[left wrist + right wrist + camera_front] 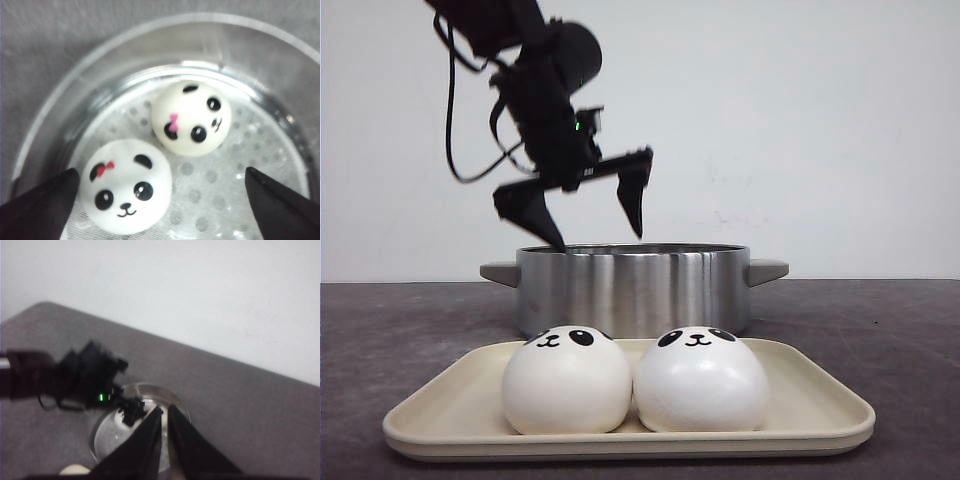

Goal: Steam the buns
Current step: 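Lower the bun into the steamer and open the left gripper, then lower the right gripper onto the bun nearer the robot and close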

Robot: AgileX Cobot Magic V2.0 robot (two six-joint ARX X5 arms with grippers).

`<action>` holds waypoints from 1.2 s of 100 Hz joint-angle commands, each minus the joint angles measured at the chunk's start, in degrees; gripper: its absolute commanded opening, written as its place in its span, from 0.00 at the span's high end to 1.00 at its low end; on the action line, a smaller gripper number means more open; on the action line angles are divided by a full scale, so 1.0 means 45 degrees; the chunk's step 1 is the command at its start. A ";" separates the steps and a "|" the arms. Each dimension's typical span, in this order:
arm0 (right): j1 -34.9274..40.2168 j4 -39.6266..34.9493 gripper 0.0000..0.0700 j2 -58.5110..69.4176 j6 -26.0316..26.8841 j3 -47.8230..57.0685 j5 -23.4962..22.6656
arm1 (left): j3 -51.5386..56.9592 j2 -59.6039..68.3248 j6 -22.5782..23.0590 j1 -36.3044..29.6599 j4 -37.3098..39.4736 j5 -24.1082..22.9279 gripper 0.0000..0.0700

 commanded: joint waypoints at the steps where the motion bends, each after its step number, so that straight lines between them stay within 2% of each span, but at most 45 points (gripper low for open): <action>1: 0.0073 -0.0291 0.98 0.0306 -0.0024 0.0199 0.0010 | 0.1001 -0.0015 0.0078 -0.0189 -0.0641 0.0019 0.07; 29: 0.0078 -0.1443 0.98 0.1166 0.0962 -0.0704 -0.0078 | 0.1564 -0.3201 0.0578 -0.0733 -0.1423 0.0010 0.10; 40: 0.0078 -0.1292 0.98 0.1311 0.1477 -0.2035 -0.0661 | 0.1564 -0.4945 0.1020 -0.0952 -0.1894 0.0010 0.10; 69: 0.0267 0.1355 0.98 0.1379 0.4080 -0.7325 -0.3050 | 0.1564 -0.9034 0.1083 -0.1311 -0.2647 0.0073 0.10; 81: 0.0607 0.2429 0.98 0.1423 0.5051 -0.8786 -0.3570 | 0.1564 -1.0229 0.1127 -0.1341 -0.3313 0.0068 0.10; 86: 0.0724 0.2594 0.91 0.1540 0.5304 -0.9078 -0.3687 | 0.1564 -1.0627 0.1180 -0.1341 -0.3701 0.0058 0.10; 97: 0.0981 0.2380 0.50 0.1948 0.5697 -0.9272 -0.3793 | 0.1564 -1.1341 0.1331 -0.1341 -0.4537 -0.0034 0.10; 102: 0.1127 0.2327 0.37 0.2103 0.5736 -0.9277 -0.4027 | 0.1564 -1.1584 0.1355 -0.1341 -0.4813 -0.0029 0.10; 107: 0.1297 0.2336 0.32 0.2288 0.5799 -0.9277 -0.4265 | 0.1559 -1.1803 0.1326 -0.1341 -0.4940 -0.0029 0.10; 120: 0.1666 0.2239 0.32 0.2958 0.5974 -0.9277 -0.4337 | 0.1559 -1.2216 0.1297 -0.1394 -0.5013 -0.0010 0.10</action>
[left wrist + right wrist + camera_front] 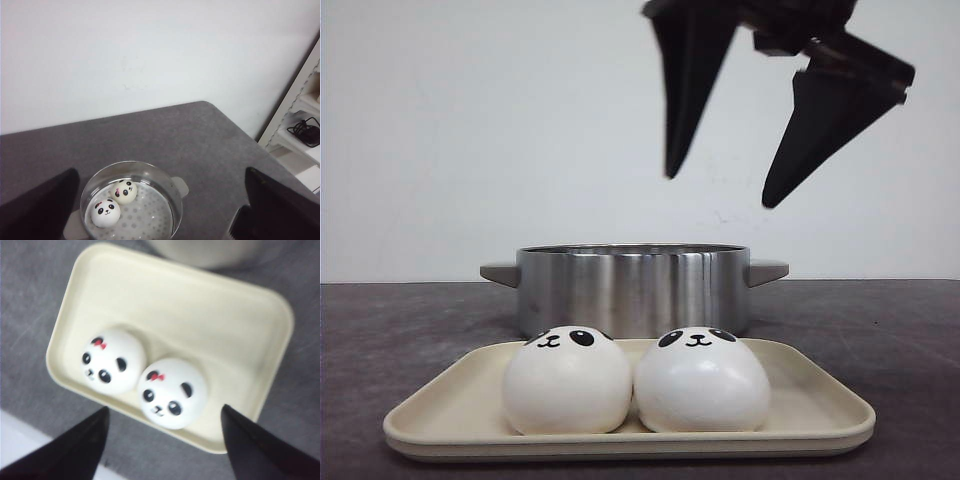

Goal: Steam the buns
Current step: 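Lower the right gripper onto the bun nearer the robot and close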

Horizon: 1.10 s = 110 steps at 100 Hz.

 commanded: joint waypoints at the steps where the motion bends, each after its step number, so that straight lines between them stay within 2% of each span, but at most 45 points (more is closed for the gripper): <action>1: 0.0287 -0.0078 0.32 0.0597 0.0291 0.0141 -0.0010 | 0.0272 -0.0087 0.0175 -0.0165 0.0097 -0.0015 0.10; 41: 0.0355 0.0209 0.32 0.3376 0.0607 0.0141 -0.0029 | 0.0272 -0.0578 0.0107 -0.0291 -0.0554 -0.0010 0.10; 71: 0.0340 0.0355 0.34 0.4362 0.0607 0.0141 -0.0019 | 0.0272 -0.0612 0.0112 -0.0291 -0.0874 -0.0015 0.10; 76: 0.0340 0.0398 0.39 0.4362 0.0607 0.0141 -0.0010 | 0.0272 -0.0612 0.0112 -0.0291 -0.0879 -0.0015 0.10; 79: 0.0340 0.0452 0.48 0.4362 0.0602 0.0141 -0.0010 | 0.0272 -0.0612 0.0112 -0.0291 -0.0889 -0.0015 0.10; 83: 0.0340 0.0510 0.67 0.4362 0.0602 0.0141 -0.0015 | 0.0272 -0.0612 0.0112 -0.0291 -0.0903 -0.0015 0.10; 87: 0.0345 0.0559 0.96 0.4362 0.0588 0.0141 -0.0015 | 0.0272 -0.0612 0.0112 -0.0291 -0.0913 -0.0015 0.10; 88: 0.0345 0.0568 1.00 0.4362 0.0578 0.0141 -0.0015 | 0.0272 -0.0612 0.0112 -0.0291 -0.0918 -0.0015 0.10; 92: 0.0340 0.0622 0.97 0.4362 0.0427 0.0141 -0.0005 | 0.0272 -0.0612 0.0112 -0.0291 -0.0933 -0.0015 0.10; 110: 0.0602 0.0559 0.97 0.3633 0.0165 0.0350 -0.0029 | 0.0272 -0.0597 0.0112 -0.0291 -0.0967 -0.0019 0.10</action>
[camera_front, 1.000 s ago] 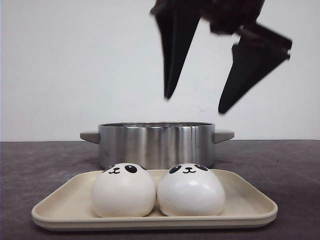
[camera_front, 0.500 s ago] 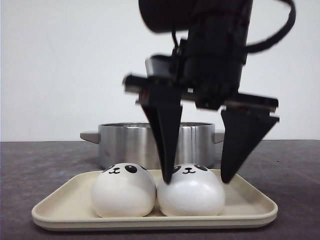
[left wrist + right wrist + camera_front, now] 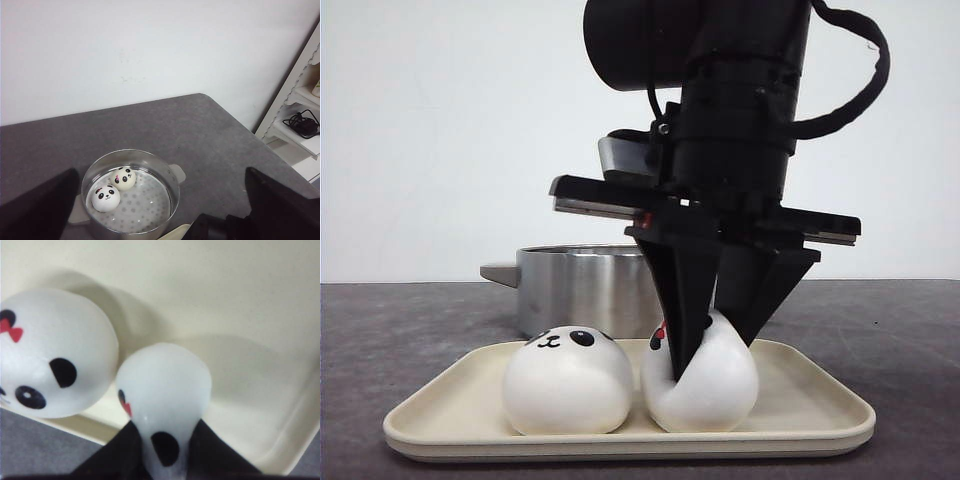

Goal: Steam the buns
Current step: 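Lower the right gripper onto the bun nearer the robot and close, then lift the bun with the right gripper and carry it over the pot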

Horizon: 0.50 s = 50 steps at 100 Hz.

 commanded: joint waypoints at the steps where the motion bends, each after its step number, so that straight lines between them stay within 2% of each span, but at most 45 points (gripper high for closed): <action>1: 0.0316 -0.0078 0.97 -0.0452 -0.0180 0.0389 0.0073 | 0.0272 0.0083 0.0121 -0.0092 0.0029 -0.0019 0.10; 15: 0.0792 -0.0083 0.98 -0.2307 -0.0461 0.1715 0.0223 | 0.0272 0.0102 0.0126 -0.0092 -0.0015 -0.0039 0.10; 29: 0.0578 0.0379 0.99 -0.3288 -0.1608 0.4075 0.2220 | 0.0272 0.0214 0.0185 -0.0092 0.0131 -0.0039 0.10; 36: 0.0024 0.0578 0.99 -0.3274 -0.2463 0.5158 0.2851 | 0.0272 0.0291 0.0228 -0.0092 0.0194 -0.0039 0.10; 50: -0.1749 0.1001 0.99 -0.2380 -0.3555 0.6547 0.2288 | 0.0272 0.0432 0.0223 -0.0092 0.0160 -0.0034 0.10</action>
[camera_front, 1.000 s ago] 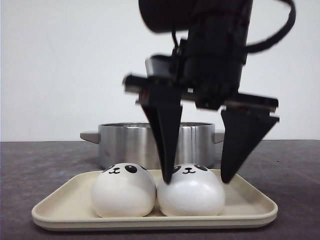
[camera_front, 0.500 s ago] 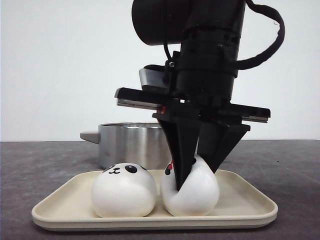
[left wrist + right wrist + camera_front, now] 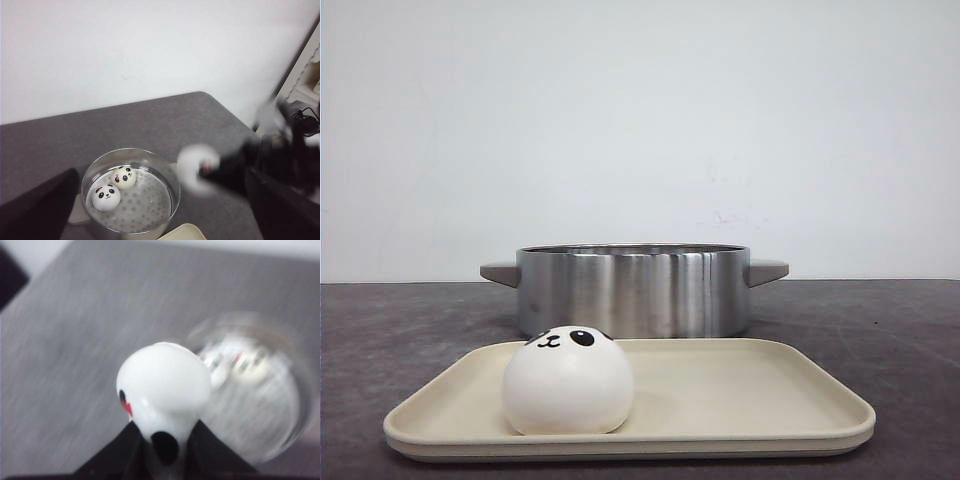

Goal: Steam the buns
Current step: 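Lift the bun with the right gripper and carry it over the pot, then lower the bun into the steamer and open the right gripper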

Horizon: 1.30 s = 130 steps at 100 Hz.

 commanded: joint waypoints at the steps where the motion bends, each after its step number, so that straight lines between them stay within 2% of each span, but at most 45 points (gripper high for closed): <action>1: -0.0593 -0.0063 0.99 0.0923 -0.0996 0.0359 -0.0369 | 0.0272 0.0165 0.0185 -0.0092 0.0102 -0.0024 0.10; 11: -0.1875 0.0053 0.99 0.1948 -0.1219 0.0432 -0.1452 | 0.0272 0.0209 0.0180 -0.0092 0.0126 -0.0029 0.10; 27: -0.2939 0.0034 0.99 0.4007 -0.1273 0.0432 -0.2448 | 0.0272 0.0306 0.0185 -0.0092 0.0155 -0.0029 0.10; 48: -0.3235 -0.0010 0.99 0.6183 -0.1778 0.0432 -0.3007 | 0.0272 0.0442 0.0185 -0.0092 0.0015 -0.0024 0.10; 62: -0.3245 -0.0136 0.97 0.6858 -0.1880 0.0432 -0.2871 | 0.0272 0.0549 0.0185 -0.0092 -0.0325 -0.0029 0.10; 67: -0.3245 -0.0146 0.84 0.7009 -0.1875 0.0432 -0.2856 | 0.0272 0.0593 0.0185 -0.0092 -0.0437 -0.0029 0.10; 79: -0.3283 -0.0199 0.26 0.7174 -0.1875 0.0432 -0.2749 | 0.0267 0.0641 0.0209 -0.0092 -0.0515 -0.0034 0.10; 82: -0.3279 -0.0199 0.17 0.7174 -0.1870 0.0432 -0.2691 | 0.0267 0.0651 0.0223 -0.0092 -0.0515 -0.0034 0.10; 86: -0.3279 -0.0165 0.13 0.7174 -0.1870 0.0432 -0.2540 | 0.0267 0.0670 0.0223 -0.0092 -0.0515 -0.0034 0.10; 116: -0.3376 -0.0321 0.16 0.6771 -0.1880 0.0903 -0.2506 | 0.0175 0.0942 0.0228 -0.0092 -0.0884 -0.0019 0.10; 120: -0.3371 -0.0549 0.30 0.6577 -0.1889 0.1185 -0.2526 | 0.0092 0.1010 0.0223 -0.0092 -0.1112 0.0000 0.10; 130: -0.3303 -0.1088 0.88 0.5780 -0.1948 0.1870 -0.2531 | -0.0505 0.1117 0.0214 -0.0097 -0.1438 0.0155 0.10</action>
